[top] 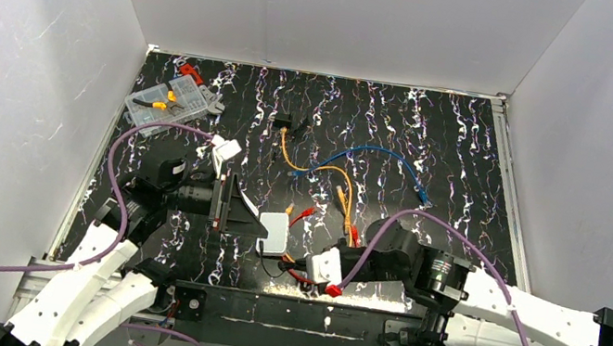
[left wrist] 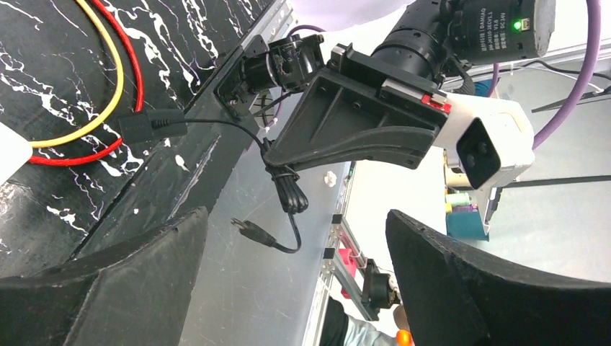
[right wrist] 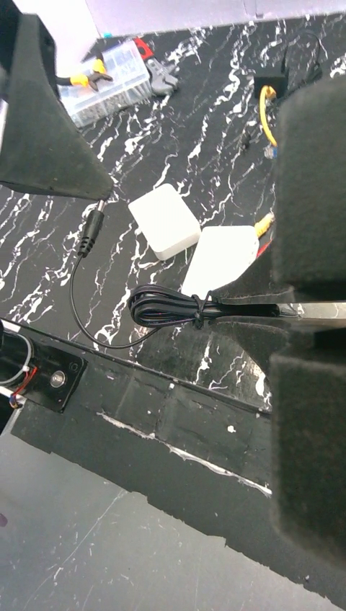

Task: Insert the plug into the switch port
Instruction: Adjust the power at the center of the board.

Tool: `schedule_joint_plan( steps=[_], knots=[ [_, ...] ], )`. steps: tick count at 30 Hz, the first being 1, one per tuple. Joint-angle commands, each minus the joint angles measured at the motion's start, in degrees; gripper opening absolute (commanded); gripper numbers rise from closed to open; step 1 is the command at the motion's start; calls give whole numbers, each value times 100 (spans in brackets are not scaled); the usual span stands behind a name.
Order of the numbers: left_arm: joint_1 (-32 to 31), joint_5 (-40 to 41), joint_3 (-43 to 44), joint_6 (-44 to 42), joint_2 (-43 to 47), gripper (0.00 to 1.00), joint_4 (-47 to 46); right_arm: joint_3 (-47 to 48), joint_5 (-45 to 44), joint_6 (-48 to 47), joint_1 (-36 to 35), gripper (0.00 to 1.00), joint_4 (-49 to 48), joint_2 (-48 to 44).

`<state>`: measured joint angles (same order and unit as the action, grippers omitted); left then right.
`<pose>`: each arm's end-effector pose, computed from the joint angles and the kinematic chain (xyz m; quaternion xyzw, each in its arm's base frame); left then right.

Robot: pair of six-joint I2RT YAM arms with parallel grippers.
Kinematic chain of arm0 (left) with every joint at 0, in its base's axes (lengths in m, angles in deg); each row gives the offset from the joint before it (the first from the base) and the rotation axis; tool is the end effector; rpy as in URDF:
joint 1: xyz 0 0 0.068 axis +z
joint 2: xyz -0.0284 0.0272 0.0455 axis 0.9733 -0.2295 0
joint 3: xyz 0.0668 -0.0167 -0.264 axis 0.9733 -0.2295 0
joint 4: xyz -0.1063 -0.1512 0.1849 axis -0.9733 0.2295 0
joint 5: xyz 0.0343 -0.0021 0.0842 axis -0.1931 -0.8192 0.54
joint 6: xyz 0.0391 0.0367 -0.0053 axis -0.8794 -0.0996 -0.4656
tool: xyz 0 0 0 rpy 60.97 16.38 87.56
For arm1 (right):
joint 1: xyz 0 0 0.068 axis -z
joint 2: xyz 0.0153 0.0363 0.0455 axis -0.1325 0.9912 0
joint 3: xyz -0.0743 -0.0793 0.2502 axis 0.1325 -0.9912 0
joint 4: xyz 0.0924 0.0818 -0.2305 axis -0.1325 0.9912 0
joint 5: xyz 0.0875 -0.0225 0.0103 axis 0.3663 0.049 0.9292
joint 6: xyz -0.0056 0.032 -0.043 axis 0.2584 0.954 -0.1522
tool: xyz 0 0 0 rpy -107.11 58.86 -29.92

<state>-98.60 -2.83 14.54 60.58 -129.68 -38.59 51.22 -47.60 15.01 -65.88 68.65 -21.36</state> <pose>0.1229 -0.0823 0.3292 0.1608 0.7472 -0.6074 0.2164 0.0472 0.1986 0.3118 -0.7012 0.3914 0.3121 0.5076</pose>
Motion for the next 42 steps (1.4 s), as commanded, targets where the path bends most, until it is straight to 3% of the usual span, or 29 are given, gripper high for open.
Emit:
schedule_joint_plan(
  steps=[1,7,13,42],
  knots=[
    [-7,-254,-56,37,22,91,-36,404,-203,-344,-252,1,-175,-28],
    [-2,-263,-38,91,57,89,-39,455,-478,-455,-439,1,-209,4],
    [-6,-366,-31,386,98,80,-257,411,-832,-627,-571,1,-419,40],
    [-2,-457,-182,608,68,27,-393,254,-1471,-816,-809,1,-680,-83]
  ],
)
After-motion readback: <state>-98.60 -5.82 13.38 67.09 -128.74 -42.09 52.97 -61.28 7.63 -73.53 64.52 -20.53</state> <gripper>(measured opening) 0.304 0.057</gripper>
